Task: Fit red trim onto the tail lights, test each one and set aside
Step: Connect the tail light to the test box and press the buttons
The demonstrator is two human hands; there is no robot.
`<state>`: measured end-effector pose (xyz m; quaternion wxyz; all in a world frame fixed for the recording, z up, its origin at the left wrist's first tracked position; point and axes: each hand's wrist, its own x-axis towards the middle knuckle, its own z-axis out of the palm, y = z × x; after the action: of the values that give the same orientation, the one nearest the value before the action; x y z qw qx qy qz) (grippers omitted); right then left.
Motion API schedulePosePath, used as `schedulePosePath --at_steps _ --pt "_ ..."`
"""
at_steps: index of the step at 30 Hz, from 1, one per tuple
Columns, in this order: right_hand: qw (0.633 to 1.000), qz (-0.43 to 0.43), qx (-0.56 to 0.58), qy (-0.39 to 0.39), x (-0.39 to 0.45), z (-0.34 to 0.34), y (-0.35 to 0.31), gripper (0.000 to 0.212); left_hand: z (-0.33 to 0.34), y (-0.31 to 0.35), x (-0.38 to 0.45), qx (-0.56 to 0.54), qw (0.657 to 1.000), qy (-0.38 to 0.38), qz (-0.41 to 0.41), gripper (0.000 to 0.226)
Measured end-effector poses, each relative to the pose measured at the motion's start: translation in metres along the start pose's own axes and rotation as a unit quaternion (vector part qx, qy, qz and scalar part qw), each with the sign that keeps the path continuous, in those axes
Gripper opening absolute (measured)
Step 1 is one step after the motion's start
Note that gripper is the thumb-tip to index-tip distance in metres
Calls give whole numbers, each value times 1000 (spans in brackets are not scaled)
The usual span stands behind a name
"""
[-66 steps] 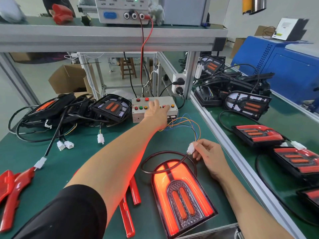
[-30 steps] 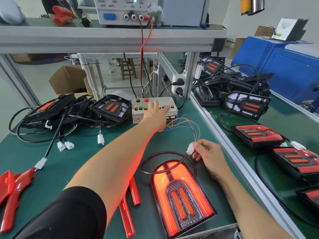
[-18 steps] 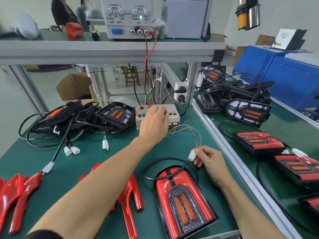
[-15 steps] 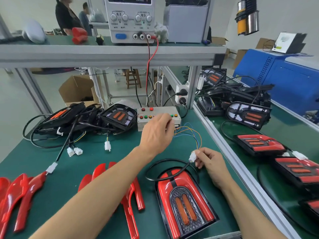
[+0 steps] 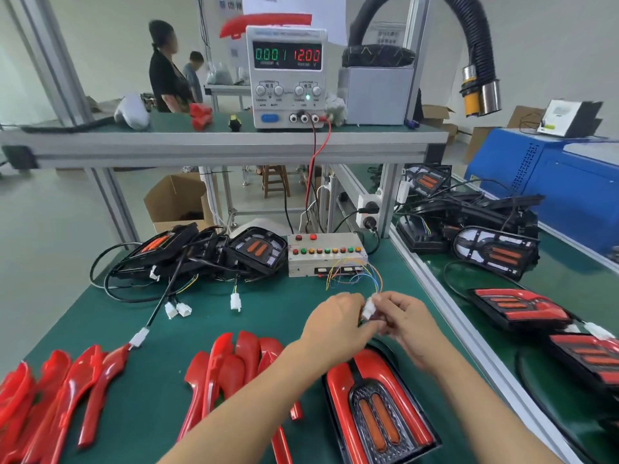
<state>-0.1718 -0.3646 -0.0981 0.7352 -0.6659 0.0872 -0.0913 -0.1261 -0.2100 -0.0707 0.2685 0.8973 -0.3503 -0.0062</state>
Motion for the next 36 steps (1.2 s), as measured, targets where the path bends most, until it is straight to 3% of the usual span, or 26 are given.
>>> schedulePosePath --at_steps 6,14,20,25,27,30,36 --pt "991 1 -121 48 7 18 -19 31 1 0 -5 180 979 92 18 20" --pt "982 26 -121 143 14 41 -28 26 -3 5 -10 131 986 94 -40 15" --pt "958 39 -154 237 36 33 -35 31 -7 1 -16 76 986 123 -79 32" --pt "947 52 -279 149 42 22 -33 42 -21 -7 -13 -2 984 161 -80 33" --pt "958 84 -240 131 38 21 -24 36 -24 -7 -17 -46 982 167 -79 35" --pt "964 120 -204 122 24 12 -13 28 -26 -9 -29 -119 976 171 -69 33" --pt "928 105 -330 138 -55 -31 -11 30 -32 -10 -55 -224 950 217 -22 21"
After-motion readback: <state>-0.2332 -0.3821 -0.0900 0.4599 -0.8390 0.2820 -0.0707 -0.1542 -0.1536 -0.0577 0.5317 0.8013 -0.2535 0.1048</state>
